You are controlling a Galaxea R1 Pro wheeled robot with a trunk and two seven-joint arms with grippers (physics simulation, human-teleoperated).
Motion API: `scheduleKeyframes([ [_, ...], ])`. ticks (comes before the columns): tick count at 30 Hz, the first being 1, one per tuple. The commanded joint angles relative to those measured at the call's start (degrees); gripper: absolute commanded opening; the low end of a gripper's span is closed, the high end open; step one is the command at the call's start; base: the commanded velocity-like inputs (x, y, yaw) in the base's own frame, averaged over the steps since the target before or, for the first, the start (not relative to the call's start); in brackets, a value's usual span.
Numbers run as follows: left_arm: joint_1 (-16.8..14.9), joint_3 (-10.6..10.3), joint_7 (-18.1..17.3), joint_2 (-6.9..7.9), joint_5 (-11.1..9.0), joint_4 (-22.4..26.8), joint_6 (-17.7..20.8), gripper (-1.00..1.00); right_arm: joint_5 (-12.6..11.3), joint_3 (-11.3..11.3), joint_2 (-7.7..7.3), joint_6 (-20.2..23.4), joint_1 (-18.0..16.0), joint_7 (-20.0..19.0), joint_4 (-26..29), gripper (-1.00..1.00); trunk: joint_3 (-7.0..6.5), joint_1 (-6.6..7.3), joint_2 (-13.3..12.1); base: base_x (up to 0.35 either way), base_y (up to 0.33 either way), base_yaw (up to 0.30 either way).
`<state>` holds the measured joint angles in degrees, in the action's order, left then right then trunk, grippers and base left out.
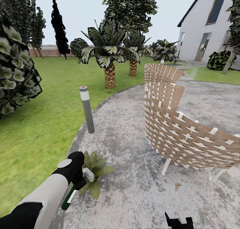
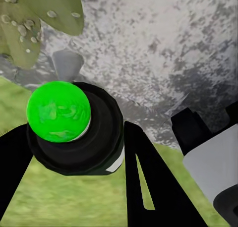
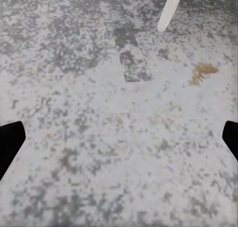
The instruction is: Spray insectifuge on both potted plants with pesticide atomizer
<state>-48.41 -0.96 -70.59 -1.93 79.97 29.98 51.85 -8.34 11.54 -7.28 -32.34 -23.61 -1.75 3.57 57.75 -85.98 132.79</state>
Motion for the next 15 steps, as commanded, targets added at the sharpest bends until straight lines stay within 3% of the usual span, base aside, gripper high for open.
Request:
scheduleKeyframes([
  [1,0.1,-0.1,-0.6,0.00,0.6,0.0,0.5,-1.00,-0.6,0.4,-0.02,-0.2,0.0,-0.2,0.0,1.00,0.05,0.02,0.0,-0.030,0.000,0.000],
  [9,2.1,-0.1,-0.3,0.08,0.9,-0.4,0.4,-1.00,-0.6,0.4,-0.02,-0.2,0.0,-0.2,0.0,1.00,0.05,0.02,0.0,-0.004,0.000,0.000],
  [11,2.5,-0.5,1.8,-0.06,0.9,-0.4,0.5,-1.00,-0.6,0.5,-0.02,-0.2,0.0,-0.2,0.0,1.00,0.05,0.02,0.0,0.000,0.000,0.000],
  [15,2.5,-1.8,4.1,-3.85,1.1,0.2,0.7,-1.00,-0.6,0.5,-0.02,-0.2,0.0,-0.2,0.0,1.00,0.05,0.02,0.0,0.000,0.000,0.000],
])
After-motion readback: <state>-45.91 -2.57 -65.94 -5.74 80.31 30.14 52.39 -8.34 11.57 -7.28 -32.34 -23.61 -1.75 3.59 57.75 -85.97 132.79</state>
